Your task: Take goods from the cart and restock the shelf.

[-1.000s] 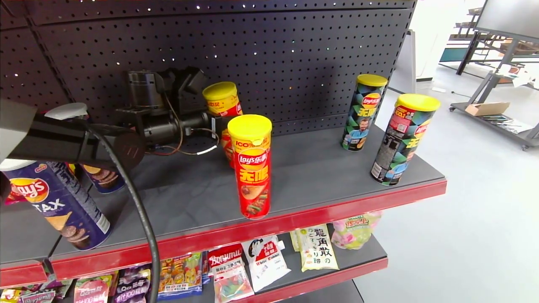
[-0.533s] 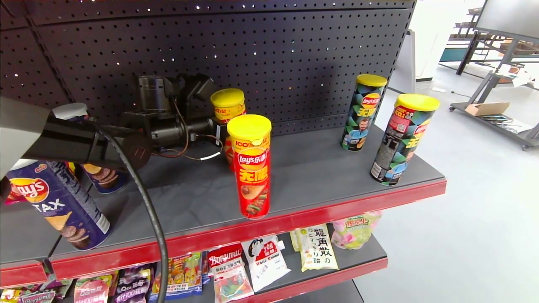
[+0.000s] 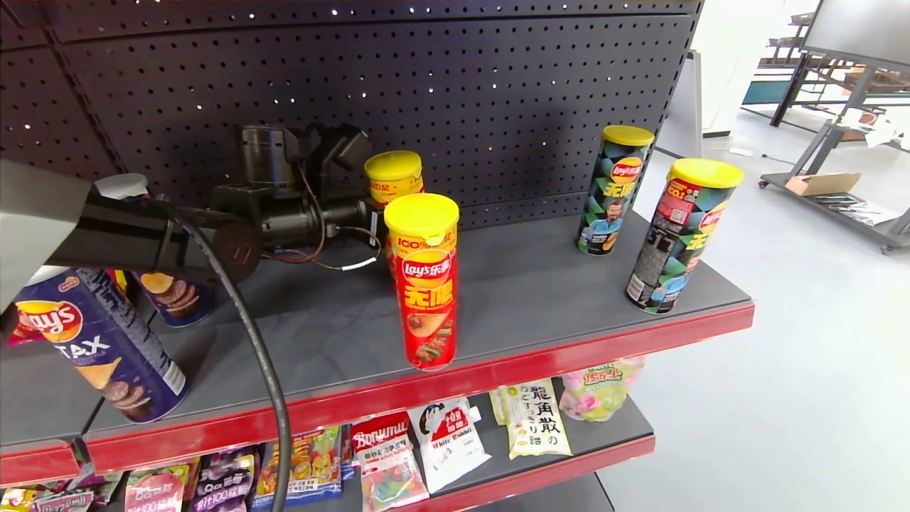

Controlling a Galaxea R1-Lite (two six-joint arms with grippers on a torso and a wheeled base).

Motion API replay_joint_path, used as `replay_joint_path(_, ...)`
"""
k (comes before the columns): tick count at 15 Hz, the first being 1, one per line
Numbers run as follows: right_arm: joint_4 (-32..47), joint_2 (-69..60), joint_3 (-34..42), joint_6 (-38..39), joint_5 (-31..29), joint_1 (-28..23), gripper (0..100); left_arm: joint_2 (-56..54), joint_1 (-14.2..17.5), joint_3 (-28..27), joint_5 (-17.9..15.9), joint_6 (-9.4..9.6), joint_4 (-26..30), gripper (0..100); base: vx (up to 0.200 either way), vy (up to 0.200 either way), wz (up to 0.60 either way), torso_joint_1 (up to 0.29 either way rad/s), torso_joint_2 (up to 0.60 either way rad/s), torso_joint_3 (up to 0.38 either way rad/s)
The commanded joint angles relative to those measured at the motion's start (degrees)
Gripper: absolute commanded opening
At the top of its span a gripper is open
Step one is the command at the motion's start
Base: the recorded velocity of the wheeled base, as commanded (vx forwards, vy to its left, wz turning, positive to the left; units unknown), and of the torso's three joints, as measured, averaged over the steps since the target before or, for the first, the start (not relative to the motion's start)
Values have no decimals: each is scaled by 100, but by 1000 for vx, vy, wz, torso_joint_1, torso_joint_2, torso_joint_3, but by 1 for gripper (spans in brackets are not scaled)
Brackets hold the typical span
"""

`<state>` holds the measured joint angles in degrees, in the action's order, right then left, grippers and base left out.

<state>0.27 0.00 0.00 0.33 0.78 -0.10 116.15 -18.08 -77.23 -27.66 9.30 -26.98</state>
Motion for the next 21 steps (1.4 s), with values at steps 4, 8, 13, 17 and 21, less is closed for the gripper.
replay_joint_path(4,0,9,0,2,1,1,100,48,6,-3,6,1,0,0,0,0,0,0,0,0)
replay_joint_path(8,0,9,0,2,1,1,100,101,-3,-12,-3,-7,0,100,0,0,0,0,0,0)
replay_joint_path(13,0,9,0,2,1,1,100,74,6,41,15,-60,0,100,0,0,0,0,0,0)
replay_joint_path(17,0,9,0,2,1,1,100,-286,59,595,59,-51,-18,100,0,0,0,0,0,0)
replay_joint_path(21,0,9,0,2,1,1,100,-1051,235,1526,68,-51,-36,100,0,0,0,0,0,0)
